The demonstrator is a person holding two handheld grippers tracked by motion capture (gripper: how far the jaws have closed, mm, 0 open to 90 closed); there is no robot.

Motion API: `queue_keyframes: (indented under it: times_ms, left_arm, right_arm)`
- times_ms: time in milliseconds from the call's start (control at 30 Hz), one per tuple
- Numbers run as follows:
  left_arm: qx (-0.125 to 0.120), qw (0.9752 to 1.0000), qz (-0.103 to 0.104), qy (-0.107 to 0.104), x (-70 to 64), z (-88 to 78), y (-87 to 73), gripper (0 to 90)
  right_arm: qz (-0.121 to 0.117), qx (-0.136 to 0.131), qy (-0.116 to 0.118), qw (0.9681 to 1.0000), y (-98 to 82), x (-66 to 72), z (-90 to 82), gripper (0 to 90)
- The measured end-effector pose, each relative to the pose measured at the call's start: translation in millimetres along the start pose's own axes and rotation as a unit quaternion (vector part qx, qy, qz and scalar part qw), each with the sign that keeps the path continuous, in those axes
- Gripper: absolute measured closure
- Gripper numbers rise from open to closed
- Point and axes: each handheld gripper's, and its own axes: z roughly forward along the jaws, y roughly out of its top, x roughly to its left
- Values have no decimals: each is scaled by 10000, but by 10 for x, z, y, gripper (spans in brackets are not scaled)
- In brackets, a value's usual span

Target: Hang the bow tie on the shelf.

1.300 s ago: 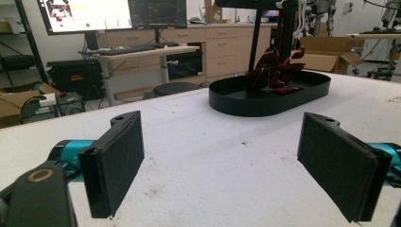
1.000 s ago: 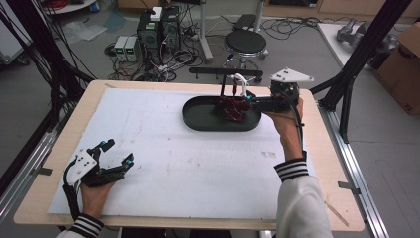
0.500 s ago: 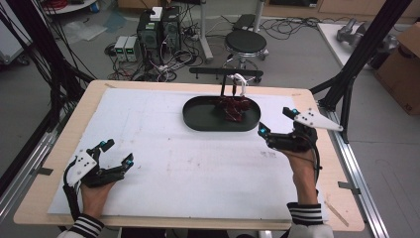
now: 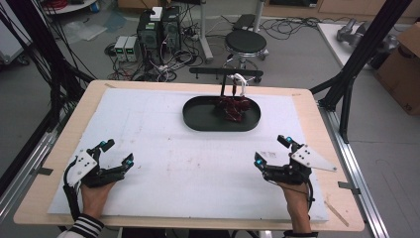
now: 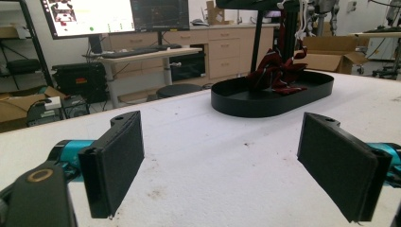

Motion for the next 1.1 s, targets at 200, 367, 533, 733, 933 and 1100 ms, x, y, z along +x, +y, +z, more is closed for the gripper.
queue_keyframes:
  times_ms: [200,367,533,733,933,1100]
  left_arm:
    - [6,10000,-9,0,0,1,1,157]
    - [3,10000,-6,5,0,1,0,157]
    - [-6,10000,16,11,-3,0,-1,157]
    - [-21,10000,11,27,-6,-3,-1,157]
    - [-32,10000,7,24,-11,-3,-3,157]
    - [-36,10000,-2,29,-7,-3,-2,157]
  right_arm:
    - [188,142,7,9997,-268,35,34,24]
    - [420,153,-66,9990,-517,44,29,25]
    - [278,212,-201,9992,-597,82,42,25]
    - [328,104,-343,9988,-612,94,28,25]
    - [152,-103,-401,9990,-632,131,-8,25]
    - [84,-176,-475,9987,-639,149,-19,25]
